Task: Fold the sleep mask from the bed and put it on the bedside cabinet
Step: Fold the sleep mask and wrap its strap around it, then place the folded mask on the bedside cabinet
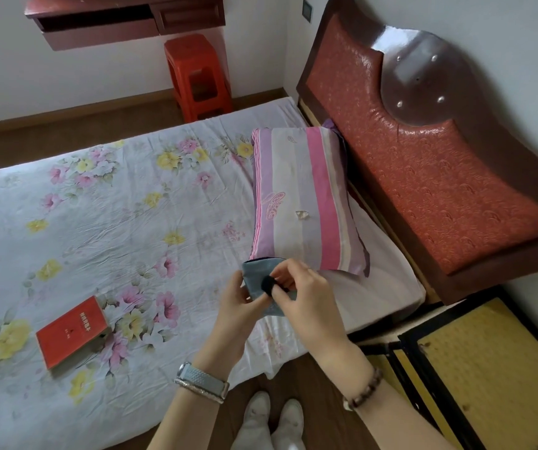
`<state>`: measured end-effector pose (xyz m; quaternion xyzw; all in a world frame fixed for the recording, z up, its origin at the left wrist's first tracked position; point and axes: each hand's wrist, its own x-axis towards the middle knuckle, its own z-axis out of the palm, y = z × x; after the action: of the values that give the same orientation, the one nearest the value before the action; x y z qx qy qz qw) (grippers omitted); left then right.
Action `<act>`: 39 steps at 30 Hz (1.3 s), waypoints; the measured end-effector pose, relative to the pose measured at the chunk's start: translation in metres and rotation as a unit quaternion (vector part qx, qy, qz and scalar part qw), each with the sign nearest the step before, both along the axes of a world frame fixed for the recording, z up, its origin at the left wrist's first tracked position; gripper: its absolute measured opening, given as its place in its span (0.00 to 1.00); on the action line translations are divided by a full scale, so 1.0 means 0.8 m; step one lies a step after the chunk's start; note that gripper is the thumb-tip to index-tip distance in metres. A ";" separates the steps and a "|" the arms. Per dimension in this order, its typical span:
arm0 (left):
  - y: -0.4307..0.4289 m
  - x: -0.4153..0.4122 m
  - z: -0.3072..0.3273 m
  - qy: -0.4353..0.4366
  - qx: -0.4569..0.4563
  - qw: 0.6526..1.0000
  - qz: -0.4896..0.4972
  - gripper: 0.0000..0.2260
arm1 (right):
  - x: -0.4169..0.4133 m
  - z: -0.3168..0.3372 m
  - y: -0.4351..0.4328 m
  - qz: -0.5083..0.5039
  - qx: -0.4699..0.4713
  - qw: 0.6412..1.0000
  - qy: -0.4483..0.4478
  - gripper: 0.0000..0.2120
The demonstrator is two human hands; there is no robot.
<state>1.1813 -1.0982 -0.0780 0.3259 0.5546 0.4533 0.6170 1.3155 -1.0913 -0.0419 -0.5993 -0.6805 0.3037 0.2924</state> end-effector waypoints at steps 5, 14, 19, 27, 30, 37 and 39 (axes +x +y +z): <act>-0.002 -0.008 -0.003 0.008 -0.005 0.999 -0.043 0.23 | 0.015 -0.009 0.000 0.040 -0.038 0.998 0.020 0.11; 0.001 -0.002 -0.009 -0.046 -0.049 0.998 -0.017 0.13 | 0.056 -0.004 0.020 -0.019 -0.088 0.976 0.197 0.12; 0.010 0.009 0.001 -0.117 -0.060 0.990 -0.055 0.13 | 0.087 -0.010 0.019 -0.146 -0.230 0.921 0.280 0.08; 0.035 0.055 0.019 -0.140 -0.067 0.977 -0.146 0.16 | 0.126 -0.009 -0.008 -0.175 -0.238 0.887 0.354 0.17; 0.041 0.079 0.022 -0.126 -0.073 0.972 -0.183 0.16 | 0.142 -0.010 -0.017 -0.187 -0.204 0.911 0.307 0.19; 0.046 0.125 0.015 -0.070 -0.075 0.966 -0.239 0.13 | 0.180 -0.020 -0.047 -0.274 -0.136 0.902 0.305 0.16; 0.046 0.138 0.008 -0.051 -0.083 0.964 -0.245 0.12 | 0.189 -0.025 -0.059 -0.304 -0.127 0.890 0.315 0.15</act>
<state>1.2920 -1.0615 -0.0718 0.3758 0.4611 0.2563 0.7619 1.4670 -1.1389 -0.0617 -0.6819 -0.2934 0.4563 0.4907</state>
